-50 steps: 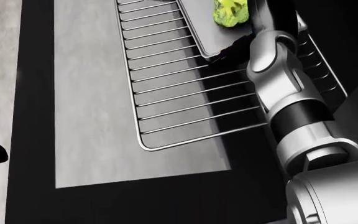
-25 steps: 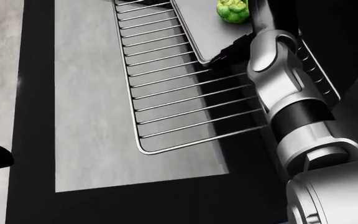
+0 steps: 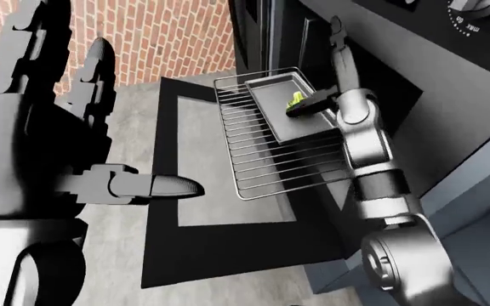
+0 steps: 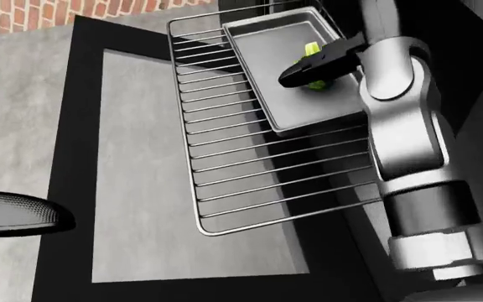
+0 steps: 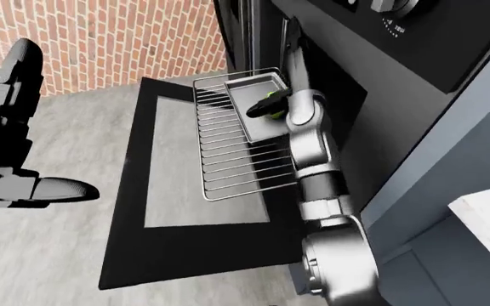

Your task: Place the broccoli on the rack of the oven.

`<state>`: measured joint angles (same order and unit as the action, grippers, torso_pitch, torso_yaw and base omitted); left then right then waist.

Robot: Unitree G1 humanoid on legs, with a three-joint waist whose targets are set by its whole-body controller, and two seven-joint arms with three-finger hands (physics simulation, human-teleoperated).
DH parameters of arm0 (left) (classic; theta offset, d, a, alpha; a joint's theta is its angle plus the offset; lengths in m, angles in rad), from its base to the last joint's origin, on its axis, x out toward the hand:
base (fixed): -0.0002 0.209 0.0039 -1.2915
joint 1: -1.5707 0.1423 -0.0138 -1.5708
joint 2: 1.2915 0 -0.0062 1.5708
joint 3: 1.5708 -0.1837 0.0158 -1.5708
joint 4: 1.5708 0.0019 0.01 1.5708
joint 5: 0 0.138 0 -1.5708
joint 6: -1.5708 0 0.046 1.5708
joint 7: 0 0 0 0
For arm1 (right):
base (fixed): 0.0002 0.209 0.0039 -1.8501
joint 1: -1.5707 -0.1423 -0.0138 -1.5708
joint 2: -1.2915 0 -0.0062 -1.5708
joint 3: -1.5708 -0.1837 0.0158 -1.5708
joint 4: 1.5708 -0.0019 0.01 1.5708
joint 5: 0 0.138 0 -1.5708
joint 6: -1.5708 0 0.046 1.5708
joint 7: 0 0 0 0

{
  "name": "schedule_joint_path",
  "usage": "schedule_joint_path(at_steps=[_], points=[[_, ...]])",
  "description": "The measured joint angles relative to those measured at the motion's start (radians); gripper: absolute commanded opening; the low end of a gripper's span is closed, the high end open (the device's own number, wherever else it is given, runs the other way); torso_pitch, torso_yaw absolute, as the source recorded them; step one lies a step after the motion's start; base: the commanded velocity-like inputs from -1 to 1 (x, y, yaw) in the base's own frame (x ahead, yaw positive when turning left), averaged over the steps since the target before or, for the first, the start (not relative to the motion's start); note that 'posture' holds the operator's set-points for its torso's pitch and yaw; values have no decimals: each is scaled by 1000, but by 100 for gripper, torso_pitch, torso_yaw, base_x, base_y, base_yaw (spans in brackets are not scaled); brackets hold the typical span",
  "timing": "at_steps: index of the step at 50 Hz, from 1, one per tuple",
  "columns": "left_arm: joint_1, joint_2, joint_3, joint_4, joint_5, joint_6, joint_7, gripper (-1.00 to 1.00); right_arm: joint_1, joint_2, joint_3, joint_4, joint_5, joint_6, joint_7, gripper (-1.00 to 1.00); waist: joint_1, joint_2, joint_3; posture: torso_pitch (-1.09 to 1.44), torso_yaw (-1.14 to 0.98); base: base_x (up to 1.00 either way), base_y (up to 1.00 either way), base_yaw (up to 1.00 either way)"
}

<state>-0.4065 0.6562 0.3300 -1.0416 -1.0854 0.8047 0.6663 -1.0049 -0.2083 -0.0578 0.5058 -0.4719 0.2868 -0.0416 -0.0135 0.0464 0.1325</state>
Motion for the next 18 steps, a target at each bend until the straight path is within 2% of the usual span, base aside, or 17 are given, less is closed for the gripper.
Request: schedule_joint_path(at_steps=[10, 18], points=[[-24, -14, -26, 4, 17, 47, 4, 100, 174, 1, 3, -592, -22, 318, 191, 100, 6, -8, -9, 8, 0, 0, 0, 0], [-41, 18, -29, 1, -29, 43, 44, 100, 219, 29, 23, -903, -92, 477, 303, 100, 4, -11, -56, 0, 0, 0, 0, 0]])
